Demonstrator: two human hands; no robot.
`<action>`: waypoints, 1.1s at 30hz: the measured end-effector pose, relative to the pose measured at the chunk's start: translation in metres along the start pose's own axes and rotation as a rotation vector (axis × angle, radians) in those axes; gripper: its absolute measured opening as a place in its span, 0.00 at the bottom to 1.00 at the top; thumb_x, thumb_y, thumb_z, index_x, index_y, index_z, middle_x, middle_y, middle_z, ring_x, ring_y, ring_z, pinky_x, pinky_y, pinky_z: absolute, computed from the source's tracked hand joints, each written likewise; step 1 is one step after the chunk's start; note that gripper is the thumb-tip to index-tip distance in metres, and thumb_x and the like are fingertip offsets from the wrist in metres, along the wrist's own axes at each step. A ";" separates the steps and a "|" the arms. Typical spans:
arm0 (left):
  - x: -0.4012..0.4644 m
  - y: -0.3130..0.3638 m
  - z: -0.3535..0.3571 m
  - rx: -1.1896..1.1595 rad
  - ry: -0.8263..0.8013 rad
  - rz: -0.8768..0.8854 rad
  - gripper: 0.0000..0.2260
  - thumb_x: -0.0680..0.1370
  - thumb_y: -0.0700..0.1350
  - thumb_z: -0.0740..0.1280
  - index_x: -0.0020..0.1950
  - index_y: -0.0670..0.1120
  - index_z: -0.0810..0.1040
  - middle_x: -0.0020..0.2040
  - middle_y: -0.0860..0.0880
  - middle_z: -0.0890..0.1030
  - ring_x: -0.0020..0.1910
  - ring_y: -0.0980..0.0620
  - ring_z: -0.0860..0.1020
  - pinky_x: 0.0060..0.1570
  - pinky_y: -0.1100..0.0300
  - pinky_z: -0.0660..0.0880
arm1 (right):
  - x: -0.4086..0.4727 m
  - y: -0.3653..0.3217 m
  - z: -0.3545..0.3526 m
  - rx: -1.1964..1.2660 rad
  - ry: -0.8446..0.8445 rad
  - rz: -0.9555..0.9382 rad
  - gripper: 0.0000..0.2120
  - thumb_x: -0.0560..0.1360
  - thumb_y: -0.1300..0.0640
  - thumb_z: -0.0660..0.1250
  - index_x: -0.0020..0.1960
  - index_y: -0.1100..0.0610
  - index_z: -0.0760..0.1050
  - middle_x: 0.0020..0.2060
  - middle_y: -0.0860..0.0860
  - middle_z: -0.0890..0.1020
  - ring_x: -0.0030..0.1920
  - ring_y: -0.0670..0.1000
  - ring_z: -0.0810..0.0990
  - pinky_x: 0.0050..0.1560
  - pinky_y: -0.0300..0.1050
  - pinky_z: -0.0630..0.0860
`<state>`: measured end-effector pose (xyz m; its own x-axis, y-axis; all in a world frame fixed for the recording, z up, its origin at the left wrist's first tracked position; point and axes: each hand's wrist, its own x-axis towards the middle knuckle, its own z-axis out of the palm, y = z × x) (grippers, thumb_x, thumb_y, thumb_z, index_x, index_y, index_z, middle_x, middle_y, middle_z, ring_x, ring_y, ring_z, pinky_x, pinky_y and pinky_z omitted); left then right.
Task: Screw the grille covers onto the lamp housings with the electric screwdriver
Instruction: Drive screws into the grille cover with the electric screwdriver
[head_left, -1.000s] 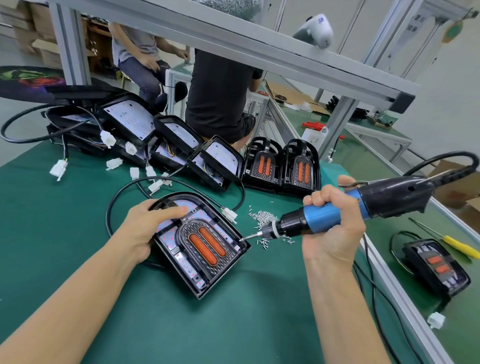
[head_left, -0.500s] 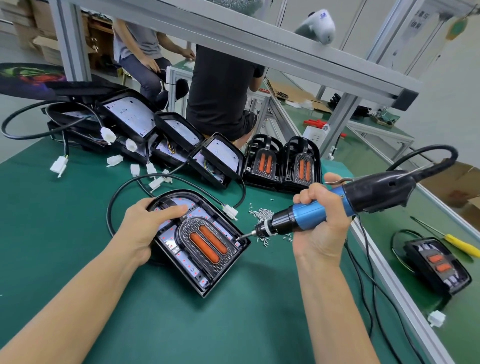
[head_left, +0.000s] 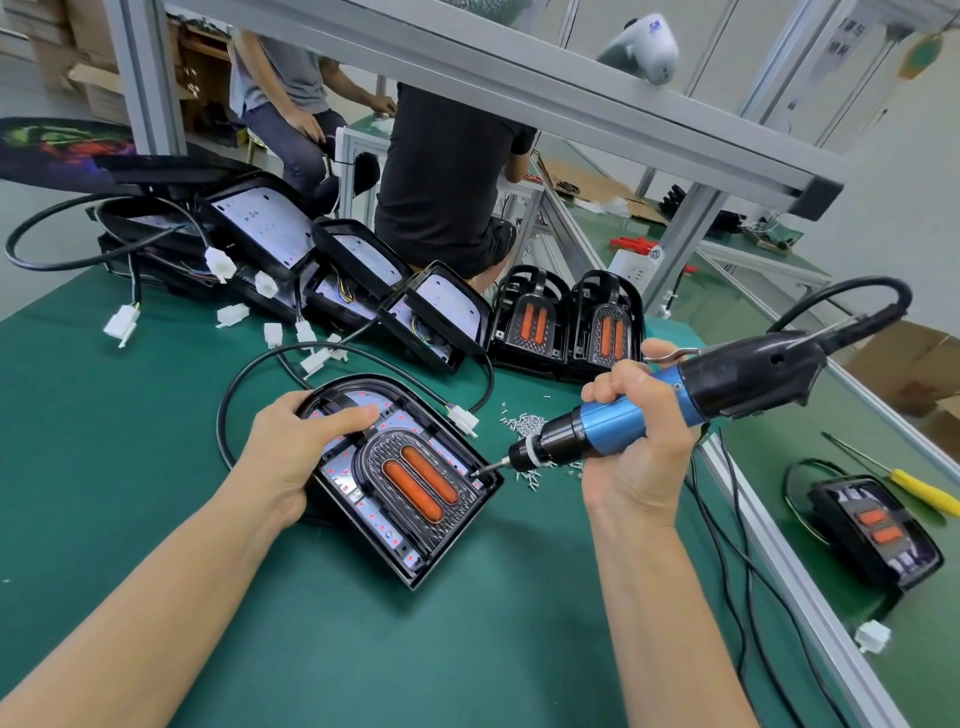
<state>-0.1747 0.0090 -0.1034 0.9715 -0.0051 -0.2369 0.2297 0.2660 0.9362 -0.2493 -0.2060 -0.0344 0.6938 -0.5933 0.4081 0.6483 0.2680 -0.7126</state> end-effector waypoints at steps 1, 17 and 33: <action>0.000 0.000 0.000 -0.001 0.002 0.002 0.20 0.61 0.37 0.78 0.52 0.40 0.79 0.46 0.41 0.84 0.42 0.42 0.82 0.52 0.46 0.78 | 0.000 0.000 0.000 0.003 -0.005 0.000 0.12 0.66 0.68 0.63 0.46 0.55 0.72 0.27 0.48 0.72 0.28 0.48 0.72 0.33 0.40 0.72; 0.000 -0.005 0.002 -0.004 0.032 0.027 0.22 0.62 0.37 0.79 0.54 0.40 0.78 0.47 0.41 0.84 0.47 0.38 0.82 0.53 0.41 0.78 | -0.006 0.003 0.006 -0.076 -0.106 -0.027 0.12 0.67 0.68 0.64 0.46 0.55 0.72 0.27 0.48 0.73 0.29 0.49 0.71 0.35 0.42 0.70; 0.000 -0.009 0.004 0.003 0.070 0.099 0.23 0.60 0.38 0.80 0.52 0.41 0.79 0.45 0.44 0.84 0.47 0.41 0.82 0.54 0.43 0.78 | -0.006 -0.009 0.009 -0.244 -0.194 0.044 0.16 0.65 0.67 0.66 0.46 0.49 0.76 0.34 0.50 0.75 0.40 0.55 0.73 0.46 0.43 0.74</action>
<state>-0.1768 0.0029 -0.1109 0.9831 0.0882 -0.1603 0.1327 0.2593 0.9566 -0.2561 -0.1981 -0.0257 0.7815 -0.4226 0.4590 0.5387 0.0860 -0.8381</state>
